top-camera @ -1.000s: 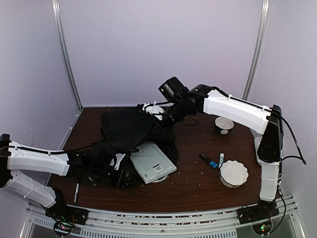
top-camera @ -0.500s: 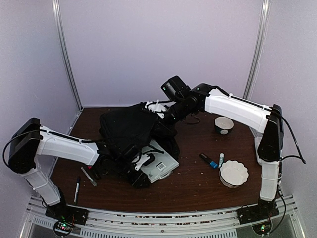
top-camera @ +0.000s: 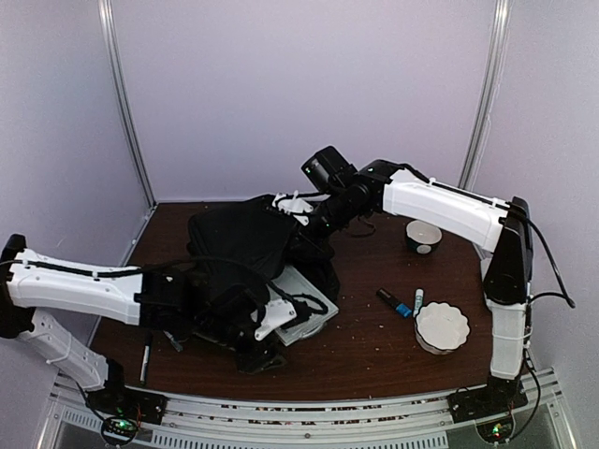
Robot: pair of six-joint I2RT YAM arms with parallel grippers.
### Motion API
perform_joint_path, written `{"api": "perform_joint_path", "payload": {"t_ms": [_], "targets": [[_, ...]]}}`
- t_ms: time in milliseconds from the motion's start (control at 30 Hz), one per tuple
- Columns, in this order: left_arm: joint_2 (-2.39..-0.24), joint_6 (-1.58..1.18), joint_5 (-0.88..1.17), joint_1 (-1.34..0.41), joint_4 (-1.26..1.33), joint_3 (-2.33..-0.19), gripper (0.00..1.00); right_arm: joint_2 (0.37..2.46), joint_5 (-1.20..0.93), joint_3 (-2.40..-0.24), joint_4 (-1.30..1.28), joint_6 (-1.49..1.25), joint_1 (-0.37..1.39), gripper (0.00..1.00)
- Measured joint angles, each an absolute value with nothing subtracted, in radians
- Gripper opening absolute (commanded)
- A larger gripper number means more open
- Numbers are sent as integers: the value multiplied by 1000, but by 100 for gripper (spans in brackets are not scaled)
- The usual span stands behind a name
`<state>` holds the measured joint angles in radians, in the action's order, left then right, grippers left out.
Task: Pack the student bag
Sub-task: Pass from the right arm to the left
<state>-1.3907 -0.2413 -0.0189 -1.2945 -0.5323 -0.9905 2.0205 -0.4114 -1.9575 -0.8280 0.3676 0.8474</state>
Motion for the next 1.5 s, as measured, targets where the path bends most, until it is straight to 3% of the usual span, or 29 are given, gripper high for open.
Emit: {"api": "perform_joint_path", "payload": {"t_ms": [133,267,567,1000,1167,1367,1500], "targets": [[-1208,-262,-156,-1253,-551,-1026,60,2020,-416,-1958,-830,369,847,0],[-1115,-318,-154,-1053,-552,-1042,63,2020,-424,-1957,-830,370,847,0],[-1256,-347,79,-918,-549,-1039,54,2020,-444,-1956,-833,371,847,0],[-1332,-371,211,-788,-450,-1004,56,2020,-482,-1937,-834,386,847,0],[-1396,-365,290,-773,-377,-993,38,2020,-483,-1933,-838,386,847,0],[-1430,-351,319,-765,-347,-993,3,2020,-479,-1920,-841,386,846,0],[-1430,-336,318,-761,-347,-993,0,2019,-479,-1907,-834,388,846,0]]}}
